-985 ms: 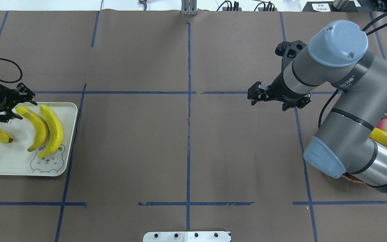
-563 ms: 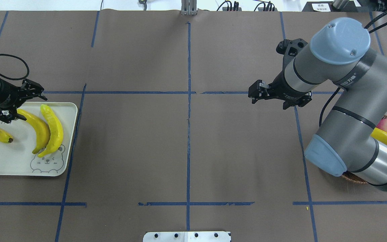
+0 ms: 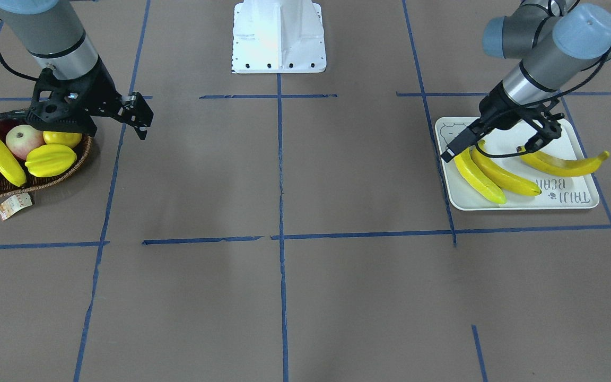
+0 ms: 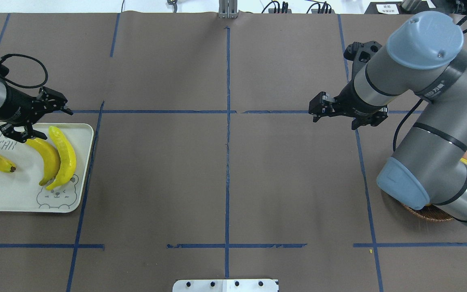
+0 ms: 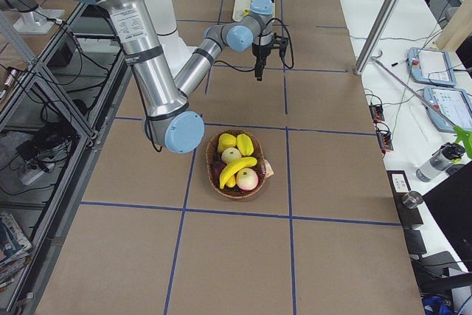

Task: Transfer all bananas from basket to plate

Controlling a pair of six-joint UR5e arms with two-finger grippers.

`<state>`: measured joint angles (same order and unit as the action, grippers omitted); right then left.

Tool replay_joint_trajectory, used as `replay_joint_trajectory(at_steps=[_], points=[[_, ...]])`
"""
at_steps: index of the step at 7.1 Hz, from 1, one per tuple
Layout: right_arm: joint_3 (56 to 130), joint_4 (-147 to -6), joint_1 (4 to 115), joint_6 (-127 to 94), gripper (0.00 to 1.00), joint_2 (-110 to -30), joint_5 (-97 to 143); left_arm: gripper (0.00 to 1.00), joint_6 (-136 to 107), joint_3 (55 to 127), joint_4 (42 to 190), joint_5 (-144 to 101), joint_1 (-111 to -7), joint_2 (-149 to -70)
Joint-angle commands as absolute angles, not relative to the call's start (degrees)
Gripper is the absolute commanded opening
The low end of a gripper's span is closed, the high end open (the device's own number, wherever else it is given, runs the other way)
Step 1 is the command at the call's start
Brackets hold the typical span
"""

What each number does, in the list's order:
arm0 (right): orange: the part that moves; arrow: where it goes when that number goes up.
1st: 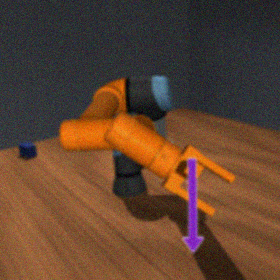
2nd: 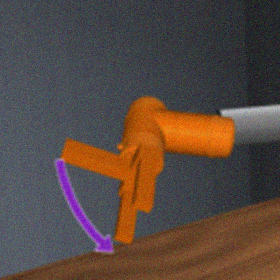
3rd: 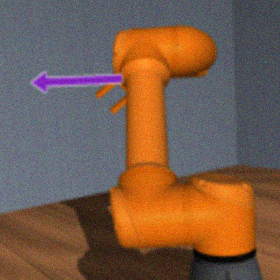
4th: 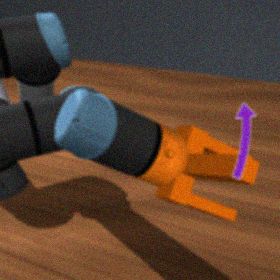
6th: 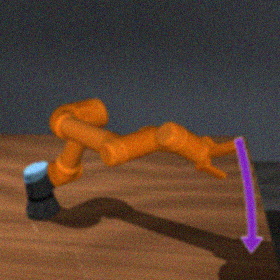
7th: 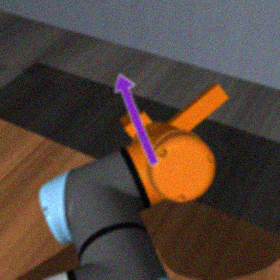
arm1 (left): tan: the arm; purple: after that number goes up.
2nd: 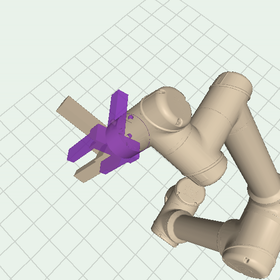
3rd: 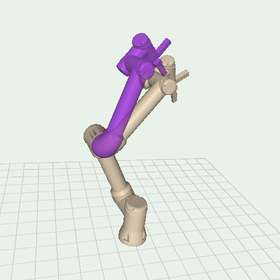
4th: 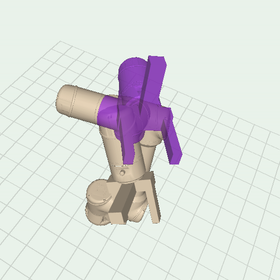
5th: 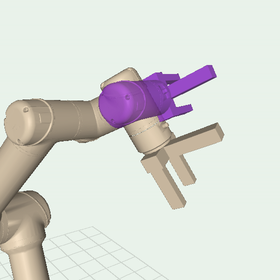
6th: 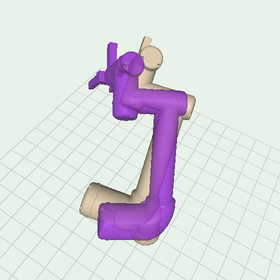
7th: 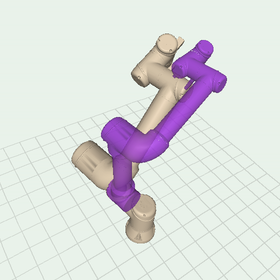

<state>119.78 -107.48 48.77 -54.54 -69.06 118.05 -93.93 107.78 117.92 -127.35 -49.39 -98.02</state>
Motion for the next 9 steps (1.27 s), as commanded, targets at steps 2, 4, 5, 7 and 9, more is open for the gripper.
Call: replay_joint_trajectory(at_steps=[2, 4, 5, 7, 9], points=[[120.7, -108.3, 58.8, -30.1, 1.00, -79.8, 121.9, 1.00, -75.8, 113.2, 109.2, -127.1, -43.7, -99.7], [121.1, -104.2, 64.1, -19.0, 1.00, -88.0, 125.5, 1.00, -74.4, 113.6, 98.4, -124.0, -39.4, -110.1], [120.9, -96.7, 64.2, -18.2, 1.00, -93.7, 125.5, 1.00, -74.5, 113.5, 94.4, -118.2, -35.1, -113.3], [116.7, -76.7, 64.2, -16.6, 1.00, -103.9, 125.4, 1.00, -74.5, 113.5, 93.8, -114.5, -32.7, -113.9], [113.0, -66.7, 64.2, -5.1, 0.99, -110.3, 124.4, 1.00, -74.6, 113.5, 93.8, -114.5, -32.6, -113.9]])
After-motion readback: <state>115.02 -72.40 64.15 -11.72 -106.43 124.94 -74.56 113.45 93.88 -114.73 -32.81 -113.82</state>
